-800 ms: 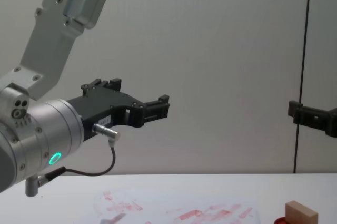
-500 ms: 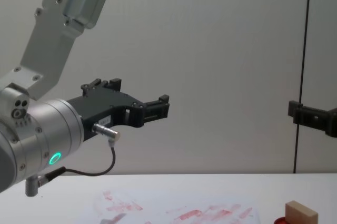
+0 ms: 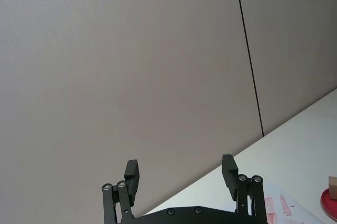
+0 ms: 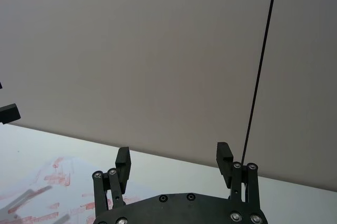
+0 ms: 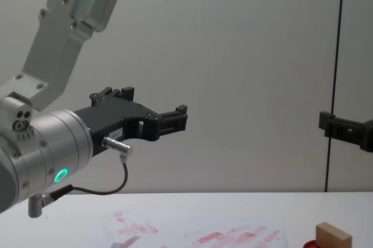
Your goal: Use the one hand to pick up the stamp and affix it onto the A4 paper.
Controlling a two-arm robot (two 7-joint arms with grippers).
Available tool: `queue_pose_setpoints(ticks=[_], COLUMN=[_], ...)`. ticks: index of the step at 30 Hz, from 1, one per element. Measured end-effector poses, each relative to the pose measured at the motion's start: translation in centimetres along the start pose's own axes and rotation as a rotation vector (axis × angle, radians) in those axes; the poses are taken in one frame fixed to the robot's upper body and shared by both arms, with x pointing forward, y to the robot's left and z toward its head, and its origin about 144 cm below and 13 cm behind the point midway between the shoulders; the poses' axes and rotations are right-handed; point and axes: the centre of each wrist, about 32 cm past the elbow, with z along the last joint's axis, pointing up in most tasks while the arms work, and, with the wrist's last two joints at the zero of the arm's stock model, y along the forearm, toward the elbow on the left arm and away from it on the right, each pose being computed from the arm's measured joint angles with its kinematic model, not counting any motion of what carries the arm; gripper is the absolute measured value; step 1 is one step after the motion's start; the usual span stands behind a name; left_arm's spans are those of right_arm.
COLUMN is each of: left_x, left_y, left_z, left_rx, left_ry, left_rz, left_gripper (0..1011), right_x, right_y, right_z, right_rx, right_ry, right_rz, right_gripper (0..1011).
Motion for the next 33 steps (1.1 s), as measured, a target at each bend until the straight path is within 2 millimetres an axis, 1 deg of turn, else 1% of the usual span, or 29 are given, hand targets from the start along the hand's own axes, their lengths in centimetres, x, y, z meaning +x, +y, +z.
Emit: queue_pose_setpoints(ticks=[15, 24, 33], left_x=[0.0, 0.0, 0.0], left_y=[0.0, 0.0, 0.0], left_z=[0.0, 0.0, 0.0], left_rx=[0.0, 0.0, 0.0], left_ry=[0.0, 0.0, 0.0], left_rz=[0.0, 0.0, 0.0], left_gripper=[1001, 1001, 1002], right_x=[0.2, 0.7, 1.5], right_y=[-0.2, -0.8, -1.3], right_z=[-0.1, -0.2, -0.8], right_rx=[-0.013, -0.091, -0.213], right_ry=[0.0, 0.004, 0.0], right_rz=[-0.002, -0.021, -0.038], right_gripper=[1001, 1001, 1001])
